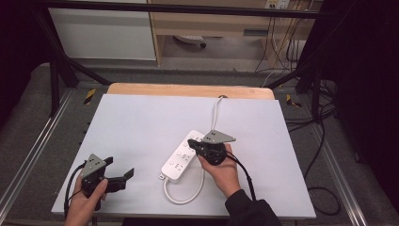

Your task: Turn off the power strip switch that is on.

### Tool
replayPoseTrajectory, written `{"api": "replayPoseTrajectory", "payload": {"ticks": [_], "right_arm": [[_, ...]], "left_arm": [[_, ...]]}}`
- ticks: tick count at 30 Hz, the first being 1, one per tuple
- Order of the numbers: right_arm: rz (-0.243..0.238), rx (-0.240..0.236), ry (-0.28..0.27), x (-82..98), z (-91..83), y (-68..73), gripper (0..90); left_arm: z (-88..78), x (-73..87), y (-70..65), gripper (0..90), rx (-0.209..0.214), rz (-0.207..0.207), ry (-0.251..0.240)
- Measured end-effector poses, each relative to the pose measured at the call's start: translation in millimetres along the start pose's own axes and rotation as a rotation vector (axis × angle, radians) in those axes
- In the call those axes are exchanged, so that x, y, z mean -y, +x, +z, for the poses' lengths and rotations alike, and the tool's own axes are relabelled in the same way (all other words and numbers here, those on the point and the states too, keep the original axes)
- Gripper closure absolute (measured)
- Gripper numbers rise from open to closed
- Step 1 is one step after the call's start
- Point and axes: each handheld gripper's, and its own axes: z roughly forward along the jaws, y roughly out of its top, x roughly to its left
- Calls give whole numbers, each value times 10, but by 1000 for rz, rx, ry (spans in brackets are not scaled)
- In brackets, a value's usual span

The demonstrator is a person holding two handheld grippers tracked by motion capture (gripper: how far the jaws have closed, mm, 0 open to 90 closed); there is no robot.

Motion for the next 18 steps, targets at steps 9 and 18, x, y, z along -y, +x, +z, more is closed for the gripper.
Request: {"api": "replayPoseTrajectory", "payload": {"ticks": [9,18], "right_arm": [[-2,-26,8,44,47,99,900],[-6,-33,37,70,78,138,900]], "left_arm": [[0,2,-27,59,-2,7,1],[3,8,-21,61,-4,7,5]]}}
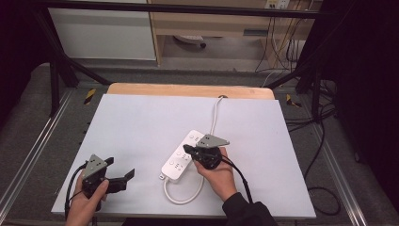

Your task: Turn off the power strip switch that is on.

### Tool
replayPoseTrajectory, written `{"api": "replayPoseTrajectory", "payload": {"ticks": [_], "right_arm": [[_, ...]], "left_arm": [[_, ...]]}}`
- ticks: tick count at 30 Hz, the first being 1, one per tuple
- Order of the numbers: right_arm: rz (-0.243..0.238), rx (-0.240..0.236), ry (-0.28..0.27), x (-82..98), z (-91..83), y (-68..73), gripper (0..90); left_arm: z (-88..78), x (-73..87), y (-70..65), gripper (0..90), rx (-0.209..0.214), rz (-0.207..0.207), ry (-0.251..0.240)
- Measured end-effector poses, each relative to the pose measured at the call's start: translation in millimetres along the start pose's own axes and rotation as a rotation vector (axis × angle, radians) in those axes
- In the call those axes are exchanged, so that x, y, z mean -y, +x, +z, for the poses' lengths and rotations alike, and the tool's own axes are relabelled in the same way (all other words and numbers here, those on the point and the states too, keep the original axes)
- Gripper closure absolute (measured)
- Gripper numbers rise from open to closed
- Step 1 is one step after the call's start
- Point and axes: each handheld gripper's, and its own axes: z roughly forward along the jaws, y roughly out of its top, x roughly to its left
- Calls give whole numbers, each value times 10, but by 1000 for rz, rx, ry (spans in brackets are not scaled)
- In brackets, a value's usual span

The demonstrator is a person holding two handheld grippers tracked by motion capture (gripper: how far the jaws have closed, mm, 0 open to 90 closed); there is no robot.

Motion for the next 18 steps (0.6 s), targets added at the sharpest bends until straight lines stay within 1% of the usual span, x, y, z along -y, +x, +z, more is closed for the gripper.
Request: {"api": "replayPoseTrajectory", "payload": {"ticks": [5,12,15,18], "right_arm": [[8,-4,27,28,19,26,900],[12,-27,29,37,67,46,900],[14,-25,32,46,63,65,900],[14,-25,35,57,63,67,900]], "left_arm": [[-12,-4,-8,62,0,5,-6],[-13,-4,13,63,-7,2,-5],[-20,-4,8,63,-8,9,-6],[-25,-2,-2,63,-5,5,-7]]}}
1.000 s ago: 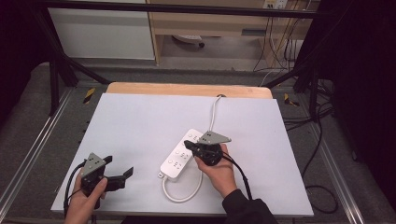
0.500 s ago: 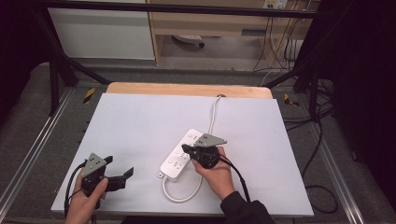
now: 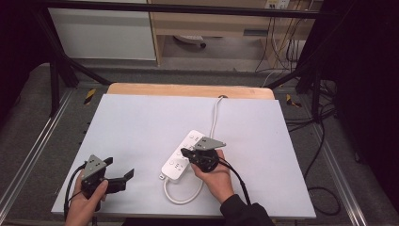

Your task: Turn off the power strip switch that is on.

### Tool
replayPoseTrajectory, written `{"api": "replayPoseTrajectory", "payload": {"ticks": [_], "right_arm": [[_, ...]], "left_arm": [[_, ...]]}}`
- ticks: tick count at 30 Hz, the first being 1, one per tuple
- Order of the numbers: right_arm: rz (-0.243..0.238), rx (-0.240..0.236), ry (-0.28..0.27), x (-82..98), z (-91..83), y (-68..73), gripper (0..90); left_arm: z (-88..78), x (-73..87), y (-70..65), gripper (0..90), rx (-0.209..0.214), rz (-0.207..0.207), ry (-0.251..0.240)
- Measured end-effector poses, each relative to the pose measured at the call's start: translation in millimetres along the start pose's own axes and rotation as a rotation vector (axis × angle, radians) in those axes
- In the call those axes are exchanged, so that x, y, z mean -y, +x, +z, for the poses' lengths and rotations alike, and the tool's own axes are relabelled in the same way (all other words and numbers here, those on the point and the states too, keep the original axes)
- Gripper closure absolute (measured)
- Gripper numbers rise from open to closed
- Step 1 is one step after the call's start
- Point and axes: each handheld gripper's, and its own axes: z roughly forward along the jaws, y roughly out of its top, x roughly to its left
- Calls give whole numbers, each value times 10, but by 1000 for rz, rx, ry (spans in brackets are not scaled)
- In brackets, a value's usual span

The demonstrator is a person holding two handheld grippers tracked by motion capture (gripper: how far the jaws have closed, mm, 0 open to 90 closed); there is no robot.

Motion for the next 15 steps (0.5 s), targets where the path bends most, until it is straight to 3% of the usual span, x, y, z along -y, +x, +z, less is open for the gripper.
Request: {"api": "replayPoseTrajectory", "payload": {"ticks": [3,15], "right_arm": [[34,2,-1,25,3,-20,900],[47,32,7,105,73,-48,900]], "left_arm": [[-3,-3,23,61,-1,-8,-6],[-14,-21,23,62,4,3,-17]]}}
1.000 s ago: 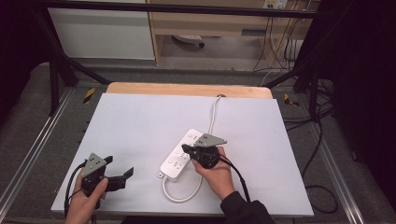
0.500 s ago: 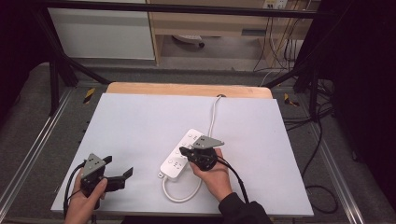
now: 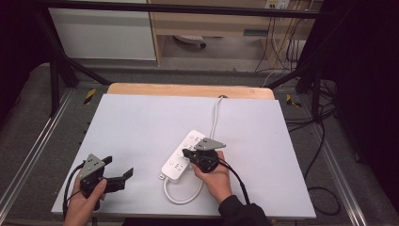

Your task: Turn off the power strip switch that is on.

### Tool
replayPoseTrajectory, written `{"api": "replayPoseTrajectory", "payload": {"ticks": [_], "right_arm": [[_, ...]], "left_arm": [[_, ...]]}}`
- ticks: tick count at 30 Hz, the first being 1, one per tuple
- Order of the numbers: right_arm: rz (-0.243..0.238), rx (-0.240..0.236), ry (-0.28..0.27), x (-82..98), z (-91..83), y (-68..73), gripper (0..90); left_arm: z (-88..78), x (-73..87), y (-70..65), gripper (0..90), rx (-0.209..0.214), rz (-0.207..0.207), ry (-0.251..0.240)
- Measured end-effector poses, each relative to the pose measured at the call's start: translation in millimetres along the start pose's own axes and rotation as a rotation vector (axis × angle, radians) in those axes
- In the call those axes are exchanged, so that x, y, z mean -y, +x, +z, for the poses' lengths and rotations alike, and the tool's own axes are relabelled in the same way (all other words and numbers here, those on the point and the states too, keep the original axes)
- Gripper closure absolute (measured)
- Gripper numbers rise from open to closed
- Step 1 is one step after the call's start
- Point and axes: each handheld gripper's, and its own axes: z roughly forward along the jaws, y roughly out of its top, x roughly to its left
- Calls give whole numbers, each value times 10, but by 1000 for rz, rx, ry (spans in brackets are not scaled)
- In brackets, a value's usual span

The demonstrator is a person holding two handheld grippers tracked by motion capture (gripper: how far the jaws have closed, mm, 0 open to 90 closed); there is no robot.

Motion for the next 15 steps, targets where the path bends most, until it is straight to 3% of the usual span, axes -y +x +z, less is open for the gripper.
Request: {"api": "replayPoseTrajectory", "payload": {"ticks": [11,15], "right_arm": [[-15,0,0,23,230,17,900],[-11,5,-23,17,250,9,900]], "left_arm": [[11,0,8,62,-1,-2,4],[13,3,13,63,-1,-3,4]]}}
